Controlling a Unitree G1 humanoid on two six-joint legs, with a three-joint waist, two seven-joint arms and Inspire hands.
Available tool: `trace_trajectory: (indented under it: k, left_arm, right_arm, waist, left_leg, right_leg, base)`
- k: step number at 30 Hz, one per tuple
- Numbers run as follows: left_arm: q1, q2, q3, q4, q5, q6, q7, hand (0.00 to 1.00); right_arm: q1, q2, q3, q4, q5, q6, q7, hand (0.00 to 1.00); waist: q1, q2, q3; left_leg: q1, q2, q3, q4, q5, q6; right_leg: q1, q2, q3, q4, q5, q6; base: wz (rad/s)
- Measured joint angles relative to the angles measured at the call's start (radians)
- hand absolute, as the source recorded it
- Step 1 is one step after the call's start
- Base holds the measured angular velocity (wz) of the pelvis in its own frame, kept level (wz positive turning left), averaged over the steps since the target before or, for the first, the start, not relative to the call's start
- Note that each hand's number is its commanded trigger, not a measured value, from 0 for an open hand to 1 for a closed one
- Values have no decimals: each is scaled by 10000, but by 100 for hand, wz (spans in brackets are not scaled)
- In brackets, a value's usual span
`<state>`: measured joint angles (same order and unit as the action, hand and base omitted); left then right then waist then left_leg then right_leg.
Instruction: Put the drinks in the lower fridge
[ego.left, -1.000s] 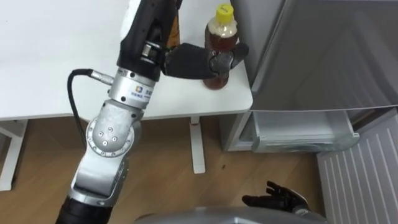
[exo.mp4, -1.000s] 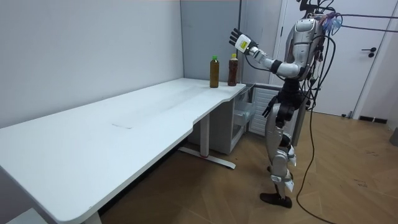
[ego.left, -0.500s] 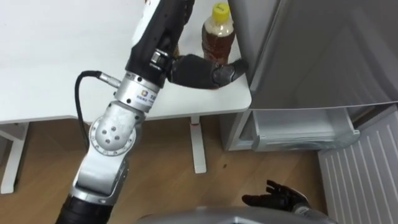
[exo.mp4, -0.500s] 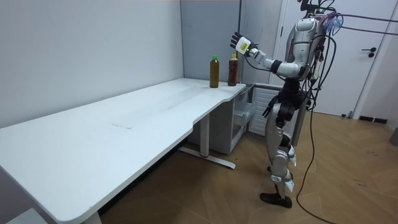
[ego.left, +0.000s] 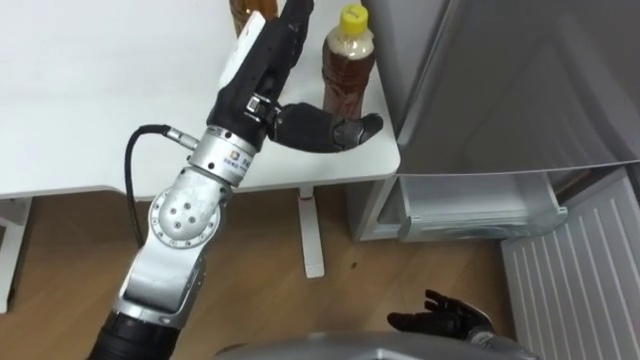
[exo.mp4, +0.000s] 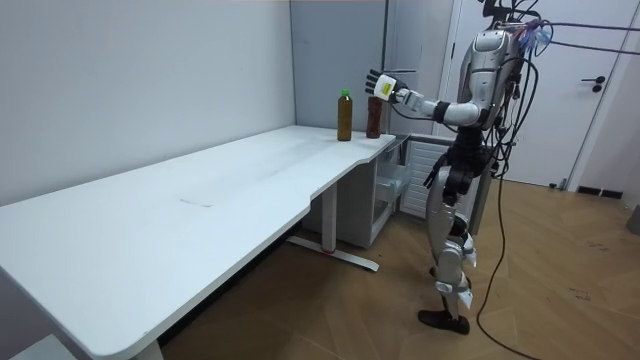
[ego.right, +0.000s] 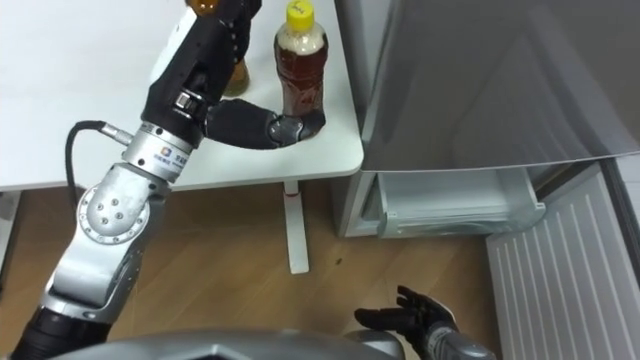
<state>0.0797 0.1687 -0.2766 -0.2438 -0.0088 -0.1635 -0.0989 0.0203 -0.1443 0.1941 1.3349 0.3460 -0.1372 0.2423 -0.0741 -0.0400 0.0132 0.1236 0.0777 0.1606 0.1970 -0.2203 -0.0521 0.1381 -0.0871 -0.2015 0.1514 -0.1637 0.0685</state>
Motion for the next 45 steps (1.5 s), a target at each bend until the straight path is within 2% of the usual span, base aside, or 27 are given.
trace_trajectory:
  k: [7, 14, 19, 21, 26, 31, 35, 39, 43, 45]
  left_arm:
    - [0, 1, -3, 78, 8, 8, 6, 0]
    - [2, 49, -14, 869, -20, 128, -3, 0]
    - [4, 76, 0, 1424, -854, 163, -58, 0]
    - [5, 90, 3, 1699, -1259, 416, -146, 0]
    - [5, 64, 7, 1988, -1644, 774, -268, 0]
    - [3, 24, 22, 1987, -1980, 900, -361, 0]
    - [-14, -34, 225, 1991, -2038, 1158, -485, 0]
    - [-80, -93, 428, 2260, -2674, 1223, -413, 0]
    - [-137, -121, 468, 2268, -2760, 1378, -293, 0]
    - [-415, -142, 469, 2268, -2755, 1556, -185, 0]
  right_arm:
    - [7, 0, -120, -47, -77, 83, 5, 0]
    - [39, -16, -513, -136, -494, 90, 1, 0]
    - [64, -13, -507, -168, -502, 108, 2, 0]
    - [49, -9, -540, -179, -504, 238, 7, 0]
    - [52, 11, -577, -208, -503, 317, 4, 0]
    - [44, 31, -576, -285, -502, 497, -26, 0]
    - [7, 86, -577, -293, -495, 652, -135, 0]
    - [24, 125, -560, -348, -481, 682, -281, 0]
    - [106, 146, -567, -507, -453, 738, -458, 0]
    - [90, 145, -581, -522, -457, 744, -545, 0]
  waist:
    - [-37, 46, -22]
    - [-62, 200, -47]
    - [-50, 205, -53]
    - [-49, 180, -42]
    - [-34, 98, -8]
    - [-32, 50, -23]
    - [-45, -8, -39]
    - [-54, -26, -32]
    - [-69, -4, -25]
    - [-105, 58, 12]
  left_leg:
    - [21, 9, 3, -13, -1, 1]
    - [27, 8, 2, -83, -1, 1]
    - [93, 5, 21, -76, 0, 2]
    - [107, 5, 21, -60, 1, 2]
    - [104, 7, 33, -53, 2, 3]
    - [90, 7, 50, -40, 2, 3]
    - [77, 12, 56, 1, 2, 3]
    - [94, 14, 57, 12, 1, 3]
    - [101, 16, 57, 25, 1, 3]
    - [100, 17, 60, 27, 1, 4]
  right_leg:
    - [46, 7, 8, 32, 3, -5]
    - [10, 12, 8, 54, 3, -5]
    - [46, 15, 70, 48, 2, -4]
    - [45, 14, 64, 38, 3, -4]
    - [35, 12, 63, 39, 2, -4]
    - [11, 11, 70, 37, 2, -4]
    - [24, 11, 68, 34, 2, -4]
    - [47, 11, 71, 36, 4, -6]
    - [57, 11, 80, 44, 7, -12]
    - [47, 12, 96, 67, 15, -20]
  base:
    - [0]
    - [0]
    - [-2]
    - [0]
    - [0]
    - [0]
    - [0]
    - [0]
    - [0]
    - [0]
